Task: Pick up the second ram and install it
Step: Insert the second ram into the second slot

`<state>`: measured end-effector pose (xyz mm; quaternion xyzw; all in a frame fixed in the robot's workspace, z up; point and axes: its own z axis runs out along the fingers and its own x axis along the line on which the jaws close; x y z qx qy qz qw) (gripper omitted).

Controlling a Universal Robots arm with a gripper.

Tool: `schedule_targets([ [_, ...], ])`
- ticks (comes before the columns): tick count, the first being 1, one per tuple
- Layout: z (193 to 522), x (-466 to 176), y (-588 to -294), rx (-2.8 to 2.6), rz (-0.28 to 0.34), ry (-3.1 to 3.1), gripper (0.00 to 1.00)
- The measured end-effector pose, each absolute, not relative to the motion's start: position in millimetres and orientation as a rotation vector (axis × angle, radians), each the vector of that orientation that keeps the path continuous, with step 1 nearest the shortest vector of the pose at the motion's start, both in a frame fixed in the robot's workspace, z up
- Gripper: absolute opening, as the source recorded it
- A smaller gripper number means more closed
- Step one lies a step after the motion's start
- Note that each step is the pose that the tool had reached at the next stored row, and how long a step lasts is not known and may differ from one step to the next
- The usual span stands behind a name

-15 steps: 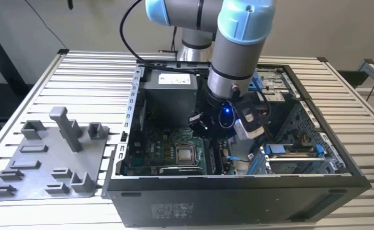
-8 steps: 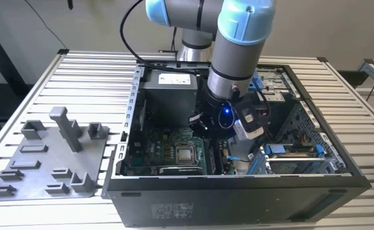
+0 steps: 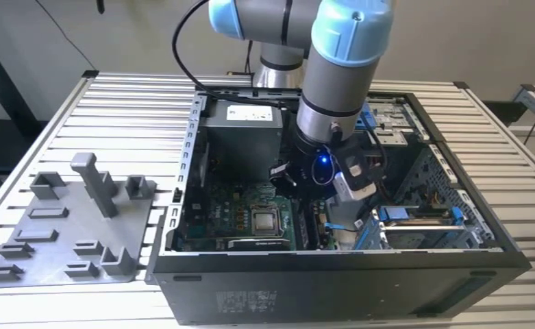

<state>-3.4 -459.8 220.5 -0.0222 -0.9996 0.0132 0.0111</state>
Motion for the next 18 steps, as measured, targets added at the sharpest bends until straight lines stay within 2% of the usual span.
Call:
schedule_targets([
  [18,217.5,-2.1,-457.5,-0.070,0.044,-3.118,0.14],
])
